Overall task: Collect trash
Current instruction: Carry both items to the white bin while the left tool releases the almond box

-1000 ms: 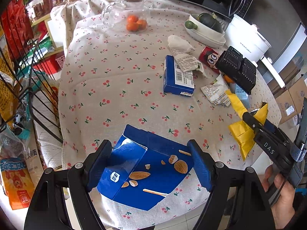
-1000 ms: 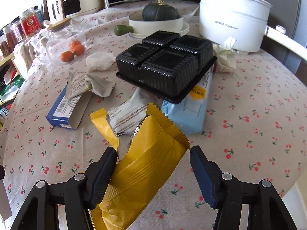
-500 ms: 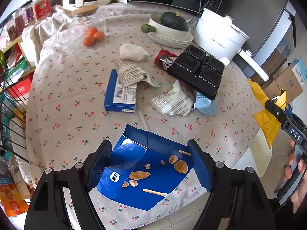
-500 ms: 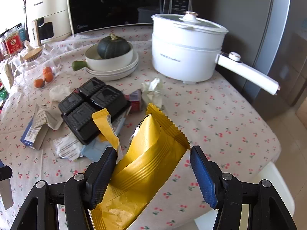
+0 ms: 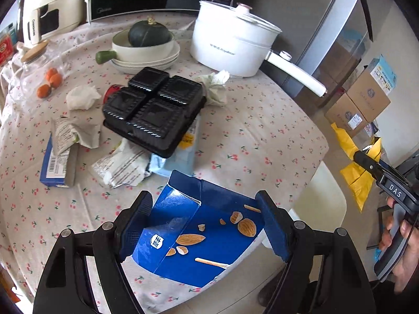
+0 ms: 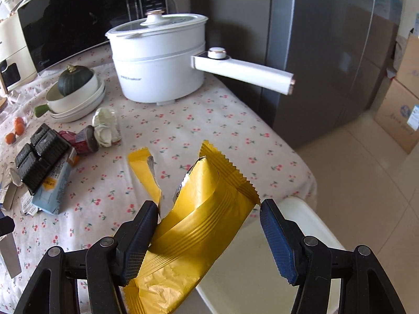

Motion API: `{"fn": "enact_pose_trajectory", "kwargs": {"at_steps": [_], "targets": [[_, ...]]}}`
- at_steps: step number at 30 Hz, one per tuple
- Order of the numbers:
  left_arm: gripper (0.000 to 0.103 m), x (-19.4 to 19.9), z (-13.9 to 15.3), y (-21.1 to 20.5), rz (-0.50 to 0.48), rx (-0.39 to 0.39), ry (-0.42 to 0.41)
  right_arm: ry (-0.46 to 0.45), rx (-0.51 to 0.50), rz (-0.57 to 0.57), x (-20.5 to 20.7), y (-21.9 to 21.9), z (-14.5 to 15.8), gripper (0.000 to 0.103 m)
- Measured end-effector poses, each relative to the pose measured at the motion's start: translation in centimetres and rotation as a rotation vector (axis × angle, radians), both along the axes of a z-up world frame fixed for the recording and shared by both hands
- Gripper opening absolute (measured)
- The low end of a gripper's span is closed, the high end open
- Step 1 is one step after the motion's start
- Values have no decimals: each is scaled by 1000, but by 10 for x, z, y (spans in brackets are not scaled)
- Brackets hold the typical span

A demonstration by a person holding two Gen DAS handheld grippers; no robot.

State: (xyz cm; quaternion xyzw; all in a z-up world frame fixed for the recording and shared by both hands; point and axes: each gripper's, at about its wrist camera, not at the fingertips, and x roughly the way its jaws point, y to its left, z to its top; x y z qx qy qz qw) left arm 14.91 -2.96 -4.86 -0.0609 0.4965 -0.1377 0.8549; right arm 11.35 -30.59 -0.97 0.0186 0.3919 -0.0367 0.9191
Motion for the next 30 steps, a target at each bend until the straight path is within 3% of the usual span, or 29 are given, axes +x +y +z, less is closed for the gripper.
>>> {"fn": "enact_pose_trajectory", "kwargs": {"at_steps": [8, 17, 22, 30], "targets": [[82, 1, -7, -103, -157, -22, -35, 71, 38, -95, -19, -80, -16, 69], [82, -2, -24, -198, -303, -95, -65, 150, 35, -155, -37, -137, -41, 69], [83, 3, -36, -231, -353, -152, -65, 175, 37, -181, -48, -161, -52, 69], [83, 8, -52, -257, -411, -171, -100, 201, 42, -216, -57, -179, -62, 69]]}}
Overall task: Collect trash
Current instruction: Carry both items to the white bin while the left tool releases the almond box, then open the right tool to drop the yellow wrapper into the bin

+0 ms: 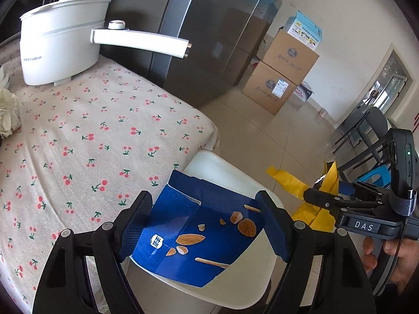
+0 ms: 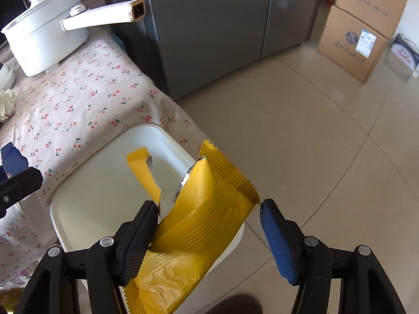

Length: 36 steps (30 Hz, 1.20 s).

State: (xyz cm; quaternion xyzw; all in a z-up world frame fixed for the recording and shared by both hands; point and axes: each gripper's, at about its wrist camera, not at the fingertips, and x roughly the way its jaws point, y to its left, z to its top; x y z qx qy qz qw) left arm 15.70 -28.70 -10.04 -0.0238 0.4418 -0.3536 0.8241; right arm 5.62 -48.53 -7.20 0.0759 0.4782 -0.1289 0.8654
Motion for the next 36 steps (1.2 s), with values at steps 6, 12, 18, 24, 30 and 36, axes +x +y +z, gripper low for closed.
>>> {"fn": "enact_pose_trajectory", "kwargs": {"at_steps": [6, 12, 18, 24, 30, 36], "targets": [[94, 5, -6, 0, 9, 16, -48, 11, -9, -3, -1, 0, -4, 69], [102, 9, 0, 10, 53, 69, -80, 16, -14, 1, 2, 3, -5, 69], [103, 9, 8, 34, 102, 120, -83, 17, -19, 7, 8, 11, -4, 69], [103, 4, 17, 67, 145, 184, -92, 12, -27, 33, 19, 28, -1, 74], [103, 0, 28, 102, 190, 211, -95, -20, -33, 52, 28, 43, 8, 102], [103, -2, 35, 136, 236, 225, -89, -30, -49, 69, 35, 60, 15, 102]]}}
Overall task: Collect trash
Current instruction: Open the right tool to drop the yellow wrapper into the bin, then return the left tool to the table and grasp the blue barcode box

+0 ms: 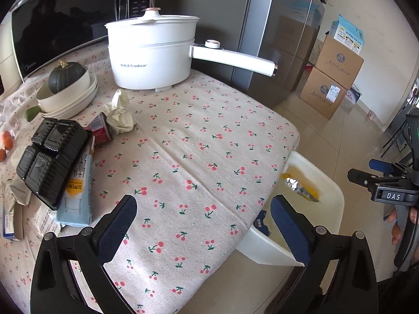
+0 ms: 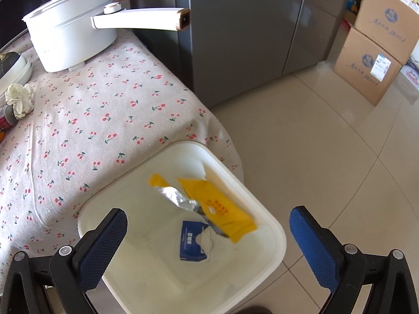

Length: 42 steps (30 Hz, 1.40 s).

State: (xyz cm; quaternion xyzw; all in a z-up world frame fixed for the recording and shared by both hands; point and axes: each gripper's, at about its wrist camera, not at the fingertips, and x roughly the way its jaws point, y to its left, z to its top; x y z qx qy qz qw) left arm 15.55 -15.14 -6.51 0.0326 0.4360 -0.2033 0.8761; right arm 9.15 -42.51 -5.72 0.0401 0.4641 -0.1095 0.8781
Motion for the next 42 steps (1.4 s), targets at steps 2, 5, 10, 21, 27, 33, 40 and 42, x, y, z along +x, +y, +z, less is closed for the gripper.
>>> {"fn": "enact_pose_trajectory", "kwargs": {"at_steps": [2, 5, 10, 21, 27, 33, 40, 42], "targets": [[103, 0, 2, 12, 17, 1, 2, -2, -6, 4, 2, 5, 1, 102], [103, 0, 6, 30, 43, -1, 6, -9, 5, 5, 6, 12, 4, 102], [103, -1, 14, 62, 86, 0, 8, -28, 26, 19, 15, 30, 12, 102], [103, 1, 28, 172, 271, -26, 52, -49, 103, 93, 44, 100, 24, 102], [103, 8, 18, 252, 433, -52, 127, -48, 178, 124, 68, 147, 23, 102], [103, 31, -17, 307, 536, -17, 216, -34, 227, 126, 87, 189, 14, 102], [102, 53, -55, 333, 602, -23, 266, 20, 234, 169, 106, 221, -2, 102], [101, 58, -59, 332, 597, -31, 268, 27, 208, 184, 109, 226, -5, 102]]}}
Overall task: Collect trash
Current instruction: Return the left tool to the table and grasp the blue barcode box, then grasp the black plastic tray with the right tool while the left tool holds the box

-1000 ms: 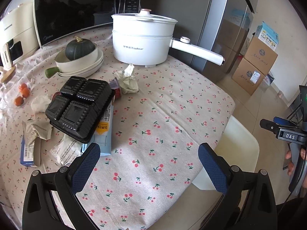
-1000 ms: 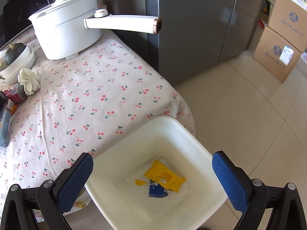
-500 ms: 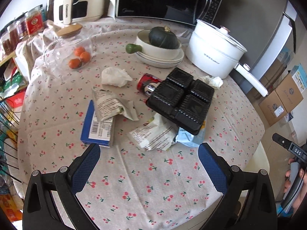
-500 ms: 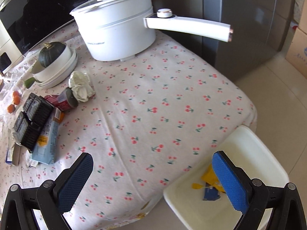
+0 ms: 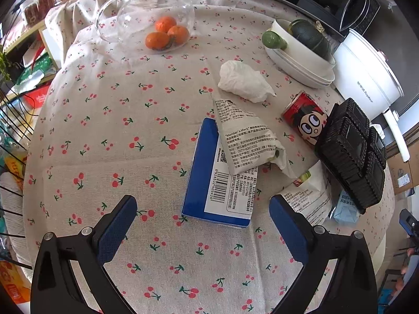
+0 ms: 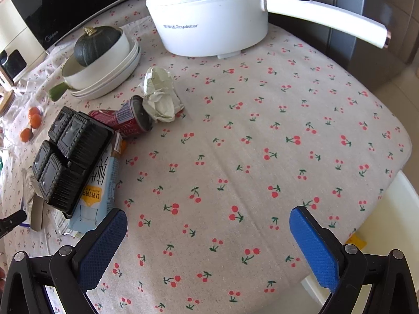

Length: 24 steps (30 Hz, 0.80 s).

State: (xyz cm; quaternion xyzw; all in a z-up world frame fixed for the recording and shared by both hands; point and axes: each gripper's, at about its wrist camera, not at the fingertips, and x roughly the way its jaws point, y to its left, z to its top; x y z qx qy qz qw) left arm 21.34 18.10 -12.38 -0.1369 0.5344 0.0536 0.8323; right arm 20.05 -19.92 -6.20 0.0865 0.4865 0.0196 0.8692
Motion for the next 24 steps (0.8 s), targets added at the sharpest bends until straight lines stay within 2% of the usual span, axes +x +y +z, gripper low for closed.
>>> {"fn": "enact_pose_trajectory", "kwargs": {"at_steps": [6, 9, 10, 11, 19, 24], "targets": [[99, 13, -12, -10, -32, -3, 4, 7, -31, 2, 1, -1, -5, 102], [76, 14, -17, -13, -42, -8, 32, 16, -26, 0, -1, -3, -6, 102], [66, 14, -16, -15, -51, -8, 34, 19, -25, 4, -3, -3, -6, 102], [61, 12, -14, -16, -66, -6, 30, 21, -23, 10, -4, -3, -5, 102], [61, -16, 15, -26, -161, -22, 4, 8, -24, 37, -17, -3, 2, 102], [61, -42, 32, -8, -129, -33, -17, 8, -32, 60, -26, 6, 2, 102]]}}
